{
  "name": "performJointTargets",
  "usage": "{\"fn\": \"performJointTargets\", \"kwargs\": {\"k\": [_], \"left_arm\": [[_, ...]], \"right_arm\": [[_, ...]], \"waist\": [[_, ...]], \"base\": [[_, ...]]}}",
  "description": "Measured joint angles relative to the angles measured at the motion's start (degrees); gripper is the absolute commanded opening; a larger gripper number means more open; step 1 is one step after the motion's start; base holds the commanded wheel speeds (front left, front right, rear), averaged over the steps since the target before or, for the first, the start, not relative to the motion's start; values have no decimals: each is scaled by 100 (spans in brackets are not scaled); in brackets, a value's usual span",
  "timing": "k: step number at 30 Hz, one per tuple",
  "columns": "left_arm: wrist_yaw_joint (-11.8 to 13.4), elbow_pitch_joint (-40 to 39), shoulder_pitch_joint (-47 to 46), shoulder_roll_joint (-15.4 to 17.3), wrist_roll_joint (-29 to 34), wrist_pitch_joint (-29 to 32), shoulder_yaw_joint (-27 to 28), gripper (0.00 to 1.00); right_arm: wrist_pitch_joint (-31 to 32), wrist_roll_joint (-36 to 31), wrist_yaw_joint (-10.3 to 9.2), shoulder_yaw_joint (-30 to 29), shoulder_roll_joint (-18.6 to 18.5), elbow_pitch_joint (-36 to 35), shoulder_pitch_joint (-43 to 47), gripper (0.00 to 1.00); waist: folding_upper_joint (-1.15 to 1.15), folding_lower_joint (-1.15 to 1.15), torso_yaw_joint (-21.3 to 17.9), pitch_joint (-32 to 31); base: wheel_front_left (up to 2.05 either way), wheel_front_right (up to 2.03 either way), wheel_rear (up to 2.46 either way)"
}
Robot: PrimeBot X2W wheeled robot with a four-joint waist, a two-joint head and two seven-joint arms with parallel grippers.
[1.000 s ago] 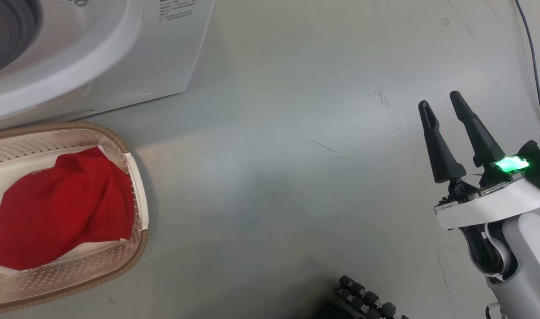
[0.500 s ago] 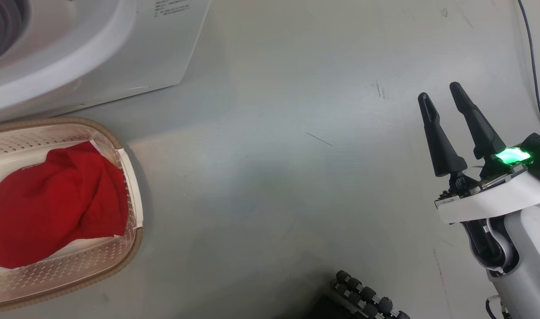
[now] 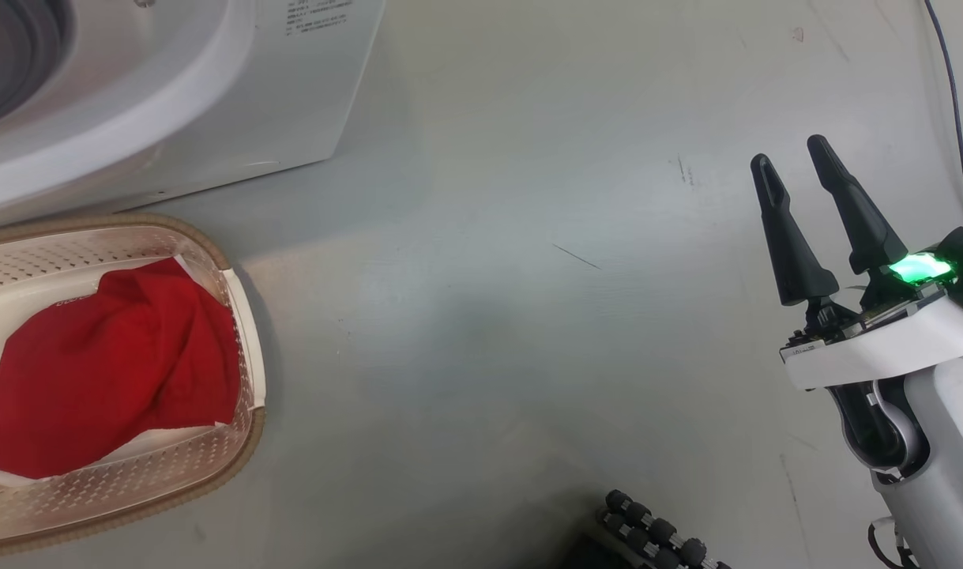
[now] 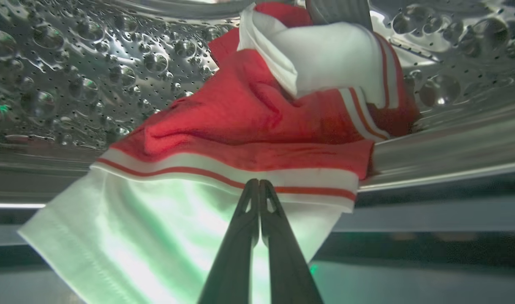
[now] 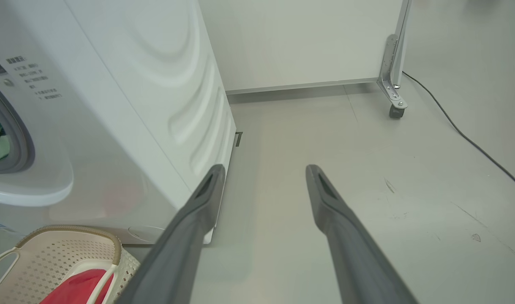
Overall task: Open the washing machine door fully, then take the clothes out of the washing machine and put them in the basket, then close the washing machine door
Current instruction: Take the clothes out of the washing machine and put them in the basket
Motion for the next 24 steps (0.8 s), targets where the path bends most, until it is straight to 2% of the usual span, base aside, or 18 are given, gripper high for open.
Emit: {"fn": "performJointTargets", "kwargs": {"k": [15, 24], "left_arm": [[-67, 147, 10, -282, -267, -735, -171, 0], [-421, 222, 307, -610, -633, -1592, -352, 0]], "right_arm": [[0, -98, 0, -109, -51, 35, 20, 100], [0, -236, 0, -260, -76, 43, 41, 100]], "waist": [[0, 0, 232, -348], [0, 0, 433, -692]], "base": [[0, 0, 0], [0, 0, 0]]}}
